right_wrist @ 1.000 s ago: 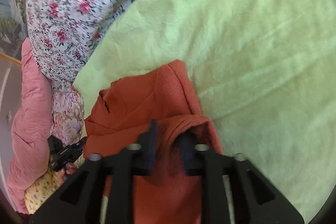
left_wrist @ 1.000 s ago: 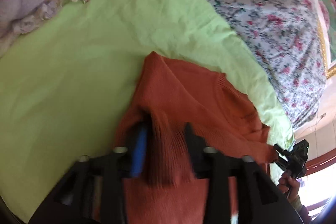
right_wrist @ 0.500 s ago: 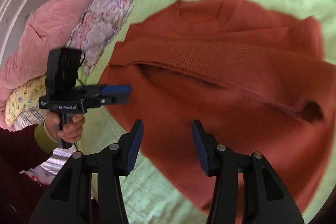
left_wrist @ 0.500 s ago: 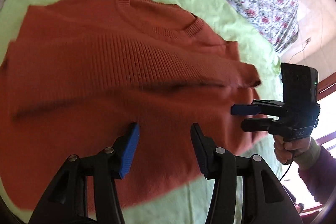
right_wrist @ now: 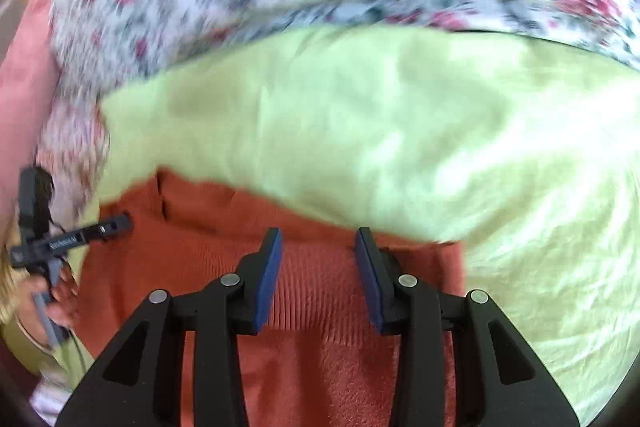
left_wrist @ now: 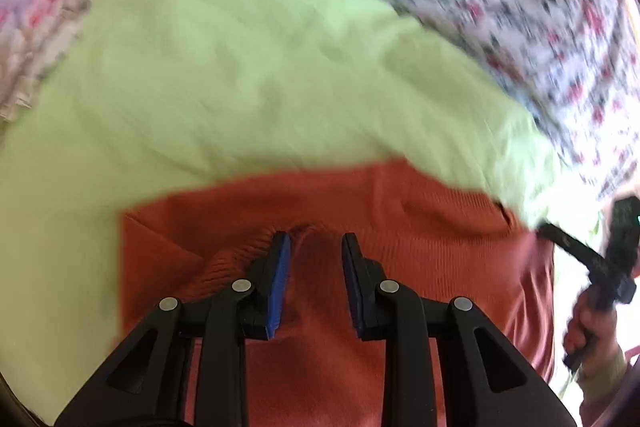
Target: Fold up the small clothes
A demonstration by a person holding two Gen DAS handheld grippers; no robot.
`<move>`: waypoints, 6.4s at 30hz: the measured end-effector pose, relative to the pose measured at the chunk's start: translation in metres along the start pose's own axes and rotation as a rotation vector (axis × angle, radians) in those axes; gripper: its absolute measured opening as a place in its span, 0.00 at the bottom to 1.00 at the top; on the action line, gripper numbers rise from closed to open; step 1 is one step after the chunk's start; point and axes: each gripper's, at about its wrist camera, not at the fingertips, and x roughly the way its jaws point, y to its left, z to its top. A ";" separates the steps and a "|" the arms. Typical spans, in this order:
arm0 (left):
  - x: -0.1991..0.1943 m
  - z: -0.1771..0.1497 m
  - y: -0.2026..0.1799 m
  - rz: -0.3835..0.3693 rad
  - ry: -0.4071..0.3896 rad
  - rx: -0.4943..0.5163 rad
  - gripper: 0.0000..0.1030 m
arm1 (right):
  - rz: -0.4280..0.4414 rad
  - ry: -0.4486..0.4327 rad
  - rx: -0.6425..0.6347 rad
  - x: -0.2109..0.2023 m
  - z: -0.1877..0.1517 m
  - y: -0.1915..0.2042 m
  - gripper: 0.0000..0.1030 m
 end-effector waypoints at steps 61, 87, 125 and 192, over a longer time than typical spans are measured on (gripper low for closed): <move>-0.143 -0.235 0.074 -0.140 0.055 -0.407 0.56 | 0.119 0.112 0.079 -0.116 -0.202 0.097 0.46; -0.095 -0.206 0.105 -0.122 -0.031 -0.598 0.67 | 0.140 0.174 0.052 -0.107 -0.208 0.105 0.47; -0.060 -0.203 -0.169 -0.176 0.004 0.233 0.12 | 0.400 0.215 0.305 -0.013 -0.077 0.033 0.47; -0.048 -0.181 -0.121 -0.276 0.109 0.044 0.67 | 0.120 0.087 0.248 -0.096 -0.119 -0.048 0.62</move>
